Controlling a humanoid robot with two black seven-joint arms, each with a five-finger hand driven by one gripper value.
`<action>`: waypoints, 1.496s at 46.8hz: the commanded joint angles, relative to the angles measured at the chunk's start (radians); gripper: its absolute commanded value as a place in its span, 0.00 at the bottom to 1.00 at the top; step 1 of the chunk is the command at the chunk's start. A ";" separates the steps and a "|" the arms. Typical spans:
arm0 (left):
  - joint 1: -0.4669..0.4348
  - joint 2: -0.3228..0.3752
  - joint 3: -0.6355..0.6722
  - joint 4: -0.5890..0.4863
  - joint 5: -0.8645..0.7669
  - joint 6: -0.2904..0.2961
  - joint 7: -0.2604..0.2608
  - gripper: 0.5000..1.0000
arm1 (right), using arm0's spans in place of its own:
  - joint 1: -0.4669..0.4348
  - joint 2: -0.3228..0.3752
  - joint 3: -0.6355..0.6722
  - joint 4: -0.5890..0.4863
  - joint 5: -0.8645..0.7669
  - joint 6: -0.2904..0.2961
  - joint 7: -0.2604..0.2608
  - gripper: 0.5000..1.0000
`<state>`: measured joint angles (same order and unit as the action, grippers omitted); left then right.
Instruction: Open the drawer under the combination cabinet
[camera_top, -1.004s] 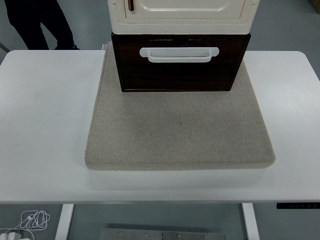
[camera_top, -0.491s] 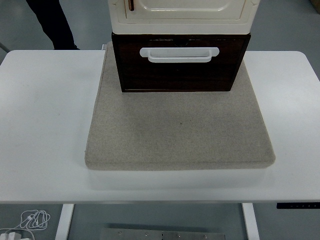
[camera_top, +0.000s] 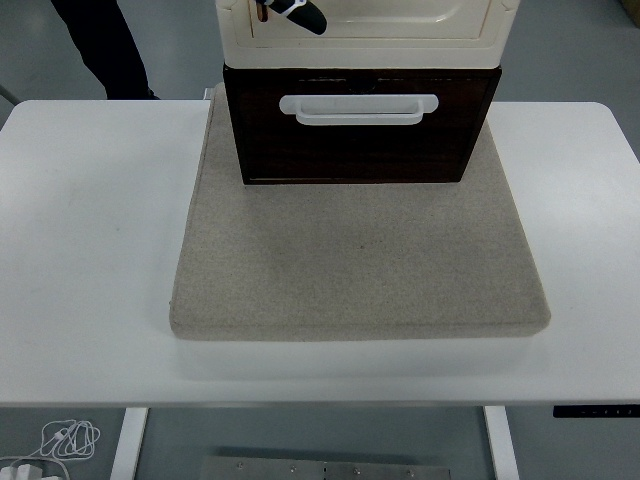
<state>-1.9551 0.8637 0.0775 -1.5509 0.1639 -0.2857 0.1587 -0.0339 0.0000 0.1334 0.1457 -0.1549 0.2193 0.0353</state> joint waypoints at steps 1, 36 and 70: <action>-0.016 0.000 0.045 0.000 0.006 -0.024 0.021 1.00 | 0.000 0.000 0.000 0.000 0.000 0.000 0.000 0.85; -0.030 -0.189 0.191 0.153 0.068 -0.082 0.162 1.00 | 0.000 0.000 0.000 0.000 0.000 0.000 0.000 0.85; 0.015 -0.364 0.228 0.285 0.097 -0.082 0.180 1.00 | 0.000 0.000 0.000 0.000 0.000 0.000 0.000 0.85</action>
<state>-1.9480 0.5071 0.3027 -1.2671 0.2591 -0.3712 0.3386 -0.0338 0.0000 0.1334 0.1457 -0.1549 0.2193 0.0351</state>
